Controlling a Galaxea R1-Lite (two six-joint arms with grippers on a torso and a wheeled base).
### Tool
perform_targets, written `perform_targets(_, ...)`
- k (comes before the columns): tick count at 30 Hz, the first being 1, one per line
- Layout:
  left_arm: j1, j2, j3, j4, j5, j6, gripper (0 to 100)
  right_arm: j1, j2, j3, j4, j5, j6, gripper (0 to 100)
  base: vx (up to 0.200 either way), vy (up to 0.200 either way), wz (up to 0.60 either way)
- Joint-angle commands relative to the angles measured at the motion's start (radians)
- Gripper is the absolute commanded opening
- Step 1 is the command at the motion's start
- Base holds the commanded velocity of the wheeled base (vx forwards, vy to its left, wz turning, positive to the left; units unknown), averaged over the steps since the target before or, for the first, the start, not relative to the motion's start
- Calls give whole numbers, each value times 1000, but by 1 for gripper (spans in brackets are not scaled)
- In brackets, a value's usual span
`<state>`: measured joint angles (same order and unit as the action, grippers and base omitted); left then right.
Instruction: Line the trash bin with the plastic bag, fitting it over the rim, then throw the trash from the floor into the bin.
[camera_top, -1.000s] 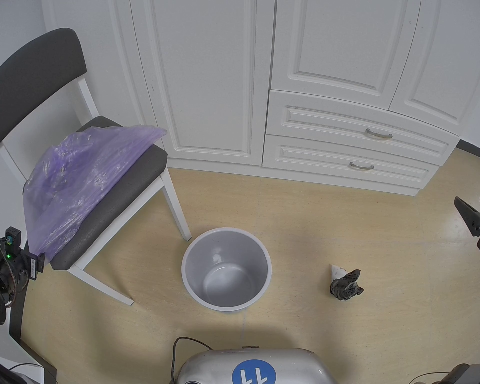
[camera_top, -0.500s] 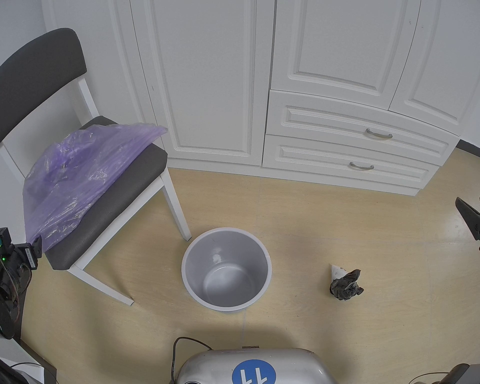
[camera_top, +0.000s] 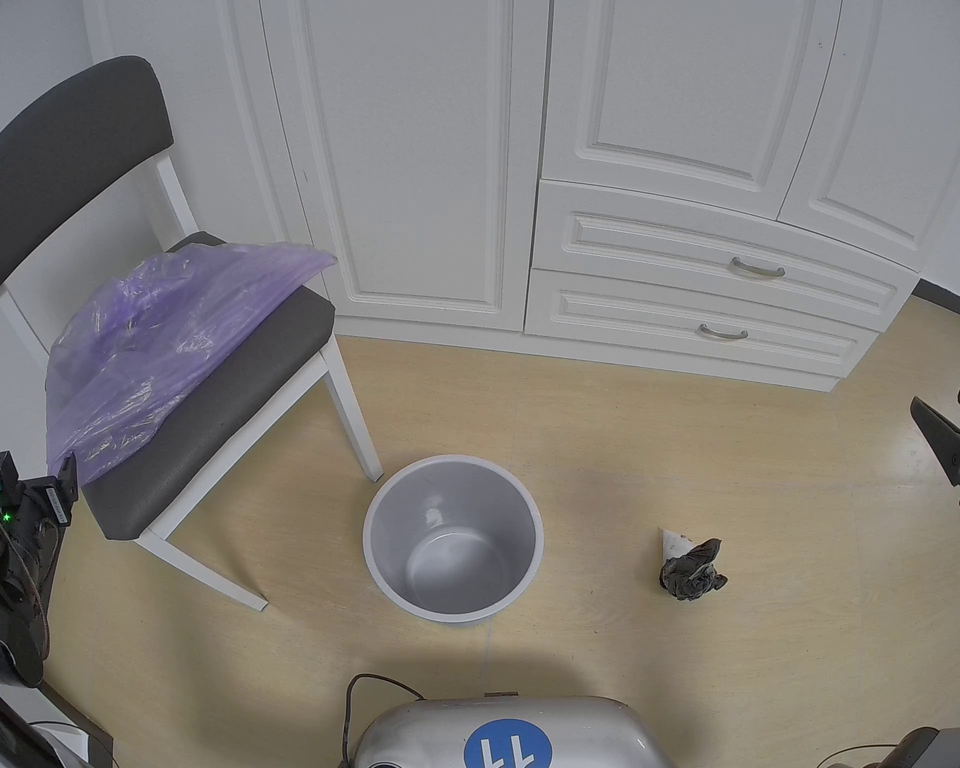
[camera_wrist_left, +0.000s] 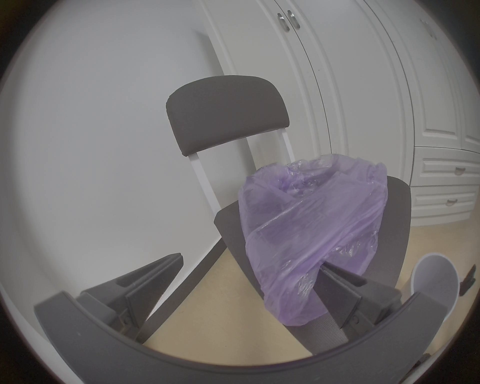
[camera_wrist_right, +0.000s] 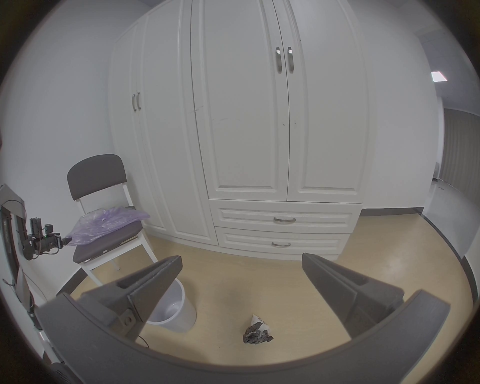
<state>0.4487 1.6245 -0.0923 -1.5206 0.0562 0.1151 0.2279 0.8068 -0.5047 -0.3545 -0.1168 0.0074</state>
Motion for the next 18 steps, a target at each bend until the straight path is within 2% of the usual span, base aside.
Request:
perform_targets(1, 22, 11, 23, -12, 1, 14, 100, 42, 9, 8, 0, 0, 3, 100, 0, 0, 0)
perform_targets(8, 62, -55, 14, -12, -1, 38, 100, 68, 15, 6, 0, 0, 5, 100, 0, 0, 0)
perform_targets(18, 68, -84, 2, -12, -1, 46, 100, 68, 15, 6, 0, 0, 5, 100, 0, 0, 0)
